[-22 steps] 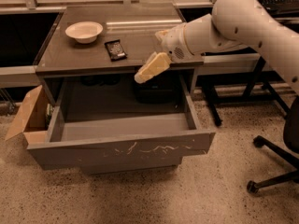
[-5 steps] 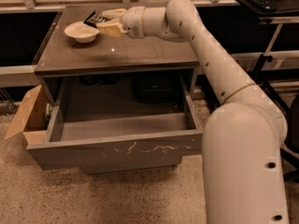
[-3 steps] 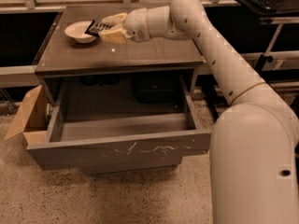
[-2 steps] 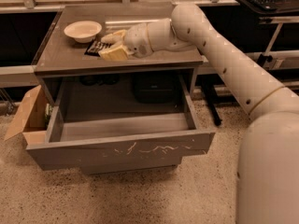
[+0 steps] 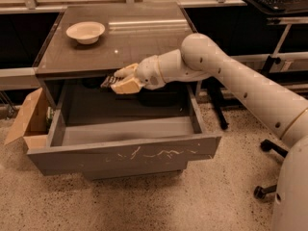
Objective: Place rxbar chocolate into top drawer
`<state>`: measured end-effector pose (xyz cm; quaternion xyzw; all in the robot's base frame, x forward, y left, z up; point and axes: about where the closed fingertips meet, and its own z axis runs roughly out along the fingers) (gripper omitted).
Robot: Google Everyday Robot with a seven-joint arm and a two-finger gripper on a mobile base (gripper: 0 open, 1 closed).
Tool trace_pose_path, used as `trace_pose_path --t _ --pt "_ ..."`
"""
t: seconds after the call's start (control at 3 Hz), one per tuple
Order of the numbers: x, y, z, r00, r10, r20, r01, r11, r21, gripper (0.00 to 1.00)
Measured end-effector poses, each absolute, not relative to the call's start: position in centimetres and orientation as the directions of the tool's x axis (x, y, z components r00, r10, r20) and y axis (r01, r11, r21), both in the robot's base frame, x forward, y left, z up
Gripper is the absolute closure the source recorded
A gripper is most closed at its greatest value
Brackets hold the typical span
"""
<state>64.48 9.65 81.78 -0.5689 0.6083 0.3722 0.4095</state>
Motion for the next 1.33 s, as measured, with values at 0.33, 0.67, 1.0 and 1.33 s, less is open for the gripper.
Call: trace_pose_path --t 0.33,0.67,1.0,1.33 --pt "63.9 9.9 80.7 -0.026 -0.411 -0.911 -0.998 0.063 0.000 1.00" --pt "63.8 10.2 79.2 -0.025 -0.489 -0.872 -0.999 0.045 0.003 1.00" --pt "63.5 8.3 74.1 -0.074 -0.589 -0.805 -0.997 0.065 0.044 1.00" --pt "63.7 7.9 69.7 -0.094 -0.637 -0.765 -0.996 0.057 0.074 1.00"
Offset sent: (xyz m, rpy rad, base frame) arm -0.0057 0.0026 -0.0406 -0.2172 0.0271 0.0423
